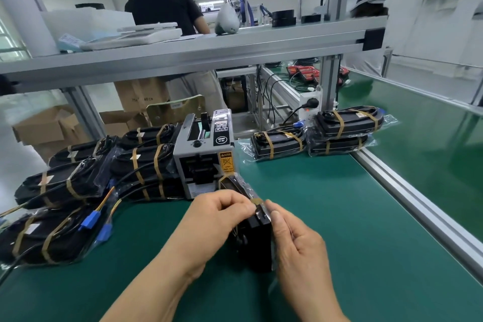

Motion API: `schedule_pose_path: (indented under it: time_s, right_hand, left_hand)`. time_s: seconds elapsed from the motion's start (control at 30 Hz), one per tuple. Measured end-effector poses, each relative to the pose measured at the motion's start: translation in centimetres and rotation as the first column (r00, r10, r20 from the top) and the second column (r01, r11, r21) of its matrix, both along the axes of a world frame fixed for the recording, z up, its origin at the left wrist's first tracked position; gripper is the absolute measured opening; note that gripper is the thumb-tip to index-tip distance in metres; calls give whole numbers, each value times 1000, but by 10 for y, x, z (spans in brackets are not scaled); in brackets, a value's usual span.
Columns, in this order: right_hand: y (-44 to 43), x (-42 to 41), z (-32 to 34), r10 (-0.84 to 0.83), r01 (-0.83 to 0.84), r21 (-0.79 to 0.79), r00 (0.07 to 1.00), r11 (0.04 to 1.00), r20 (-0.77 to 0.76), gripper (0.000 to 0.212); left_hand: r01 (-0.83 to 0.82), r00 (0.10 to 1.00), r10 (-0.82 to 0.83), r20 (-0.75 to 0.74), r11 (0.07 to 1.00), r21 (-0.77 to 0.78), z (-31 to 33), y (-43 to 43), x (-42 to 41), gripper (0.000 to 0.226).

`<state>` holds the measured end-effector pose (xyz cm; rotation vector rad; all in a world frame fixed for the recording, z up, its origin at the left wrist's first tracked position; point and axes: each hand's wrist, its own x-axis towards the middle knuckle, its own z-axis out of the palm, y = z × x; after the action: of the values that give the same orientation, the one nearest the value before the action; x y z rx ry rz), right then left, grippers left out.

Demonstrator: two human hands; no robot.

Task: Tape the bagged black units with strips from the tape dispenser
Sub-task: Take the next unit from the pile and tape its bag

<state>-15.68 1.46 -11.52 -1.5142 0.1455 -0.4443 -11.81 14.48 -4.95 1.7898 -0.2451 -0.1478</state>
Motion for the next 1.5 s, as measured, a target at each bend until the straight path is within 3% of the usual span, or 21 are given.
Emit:
schedule_pose_path:
  time_s: [0.17,0.47,0.73,0.97,1.23,1.4,1.5]
  right_hand:
    - [0,-1,1,10,-10,-22,1000,1000,-12,25]
    - [3,-1,2,22,-22,11,1000,1000,-19,23]
    - [3,-3,6,61,-61,25,998,998,12,28]
    - [4,-4,8,63,-71,199,997,977,47,29]
    - [4,-7,10,66,-74,158,996,985,56,32]
    - [6,-7,13,68,-75,176,997,981,48,31]
    - [7,-8,14,58,-64,117,997,991,51,40]
  left_hand:
    - [-40,996,39,-76,999,-12,-2,-6,1,17]
    - [-101,992,102,-68,995,16,-6,-7,2,16]
    - [-181,984,179,26,976,123,-12,-10,0,14]
    - [-195,980,190,49,971,140,-15,-10,1,14]
    - [-173,984,167,56,973,153,-17,-9,2,14]
    - [-252,968,252,16,961,112,-20,-12,1,27]
    - [-274,962,274,12,956,101,-22,-14,1,22]
